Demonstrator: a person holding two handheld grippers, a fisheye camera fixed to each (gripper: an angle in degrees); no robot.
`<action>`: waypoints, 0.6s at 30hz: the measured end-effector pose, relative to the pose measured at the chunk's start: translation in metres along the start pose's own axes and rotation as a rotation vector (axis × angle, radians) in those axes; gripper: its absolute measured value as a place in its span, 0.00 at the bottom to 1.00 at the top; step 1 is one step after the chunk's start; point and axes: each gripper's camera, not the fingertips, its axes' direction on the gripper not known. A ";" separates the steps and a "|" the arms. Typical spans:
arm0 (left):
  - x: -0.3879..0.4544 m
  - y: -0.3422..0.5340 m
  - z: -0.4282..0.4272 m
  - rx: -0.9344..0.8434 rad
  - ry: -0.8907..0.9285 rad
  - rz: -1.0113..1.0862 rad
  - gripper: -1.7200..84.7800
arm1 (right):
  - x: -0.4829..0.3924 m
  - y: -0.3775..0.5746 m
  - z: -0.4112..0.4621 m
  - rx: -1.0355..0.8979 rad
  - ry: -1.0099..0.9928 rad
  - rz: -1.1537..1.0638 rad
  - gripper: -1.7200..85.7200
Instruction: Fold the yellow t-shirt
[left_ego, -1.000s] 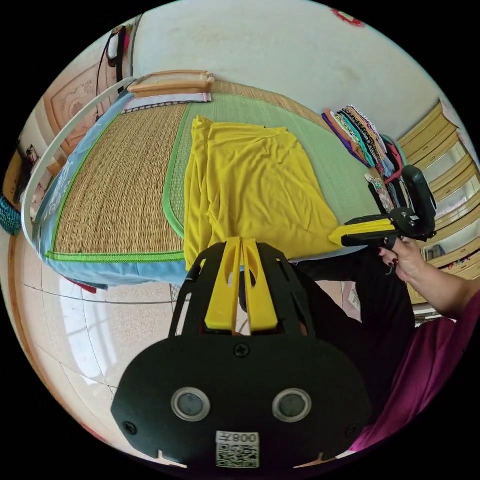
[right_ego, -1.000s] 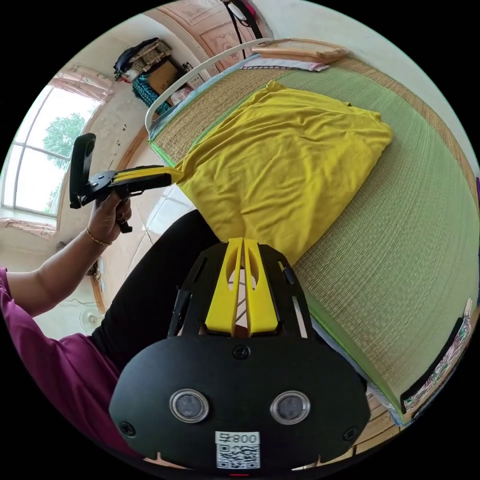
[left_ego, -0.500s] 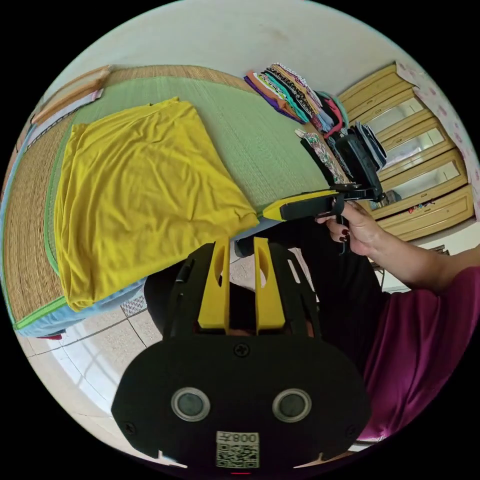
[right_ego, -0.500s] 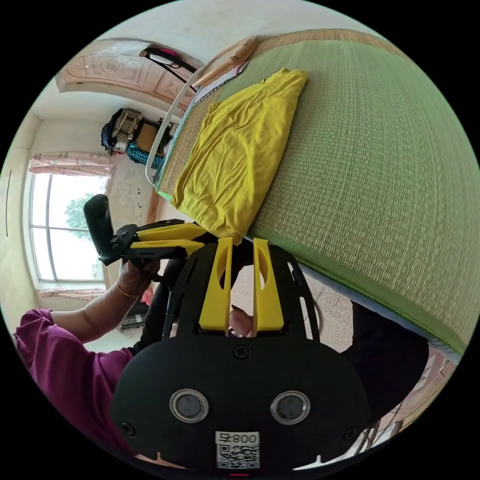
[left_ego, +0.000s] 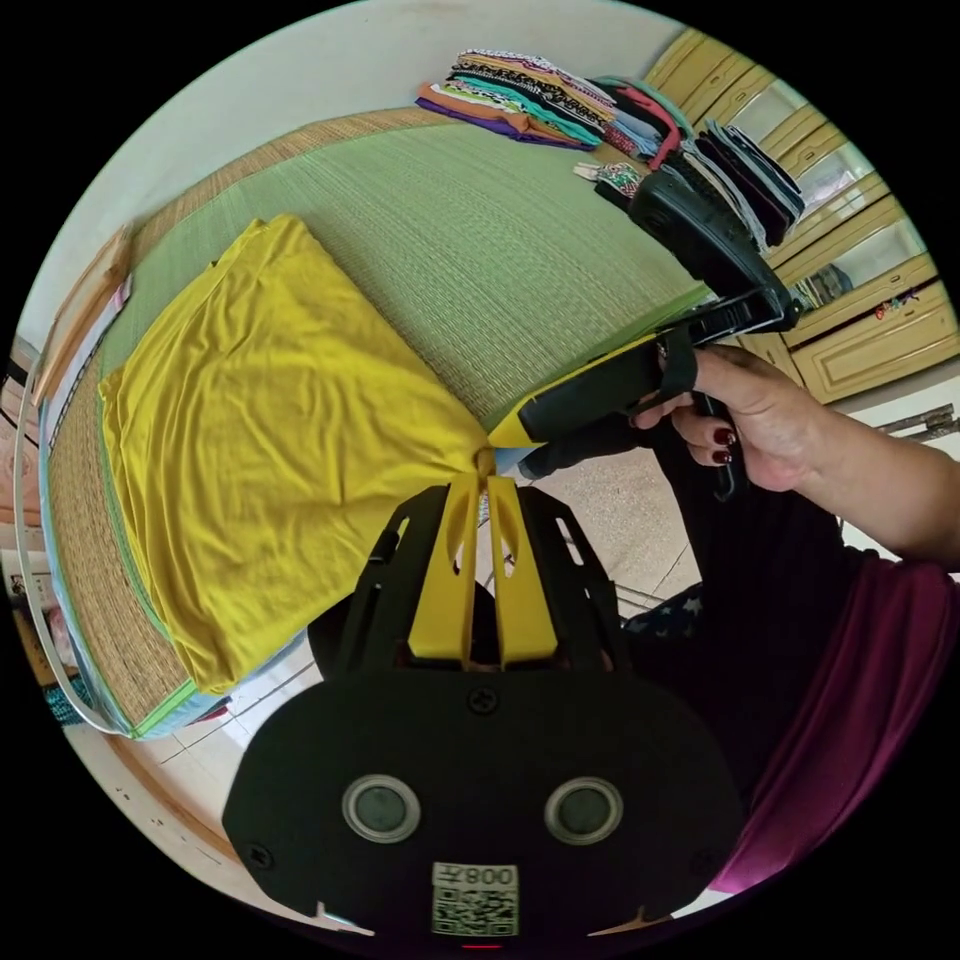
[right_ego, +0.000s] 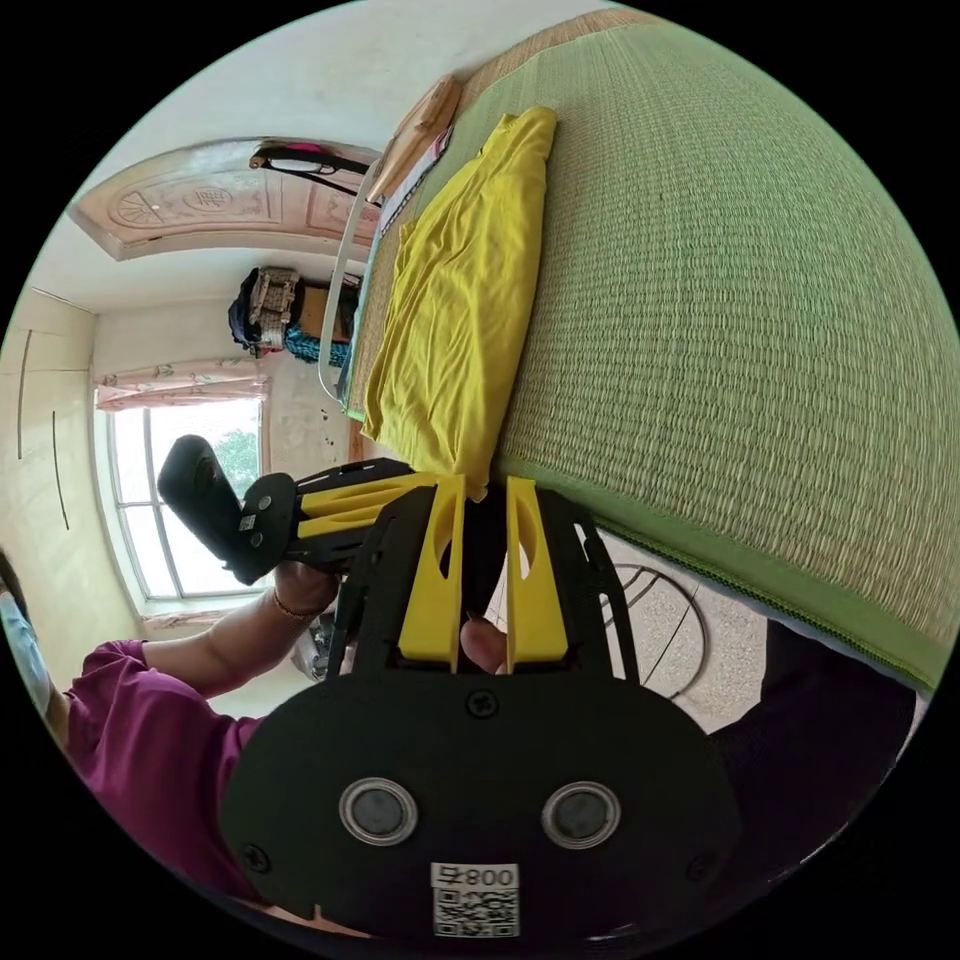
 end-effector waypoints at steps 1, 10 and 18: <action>0.001 0.004 -0.002 0.003 0.006 -0.003 0.04 | 0.003 0.001 -0.001 0.002 -0.024 0.007 0.10; 0.000 0.036 -0.030 0.059 0.021 -0.004 0.03 | 0.015 -0.007 -0.007 0.000 -0.152 0.032 0.11; -0.028 0.081 -0.062 0.126 0.079 -0.067 0.03 | 0.024 -0.005 -0.014 -0.015 -0.261 0.051 0.07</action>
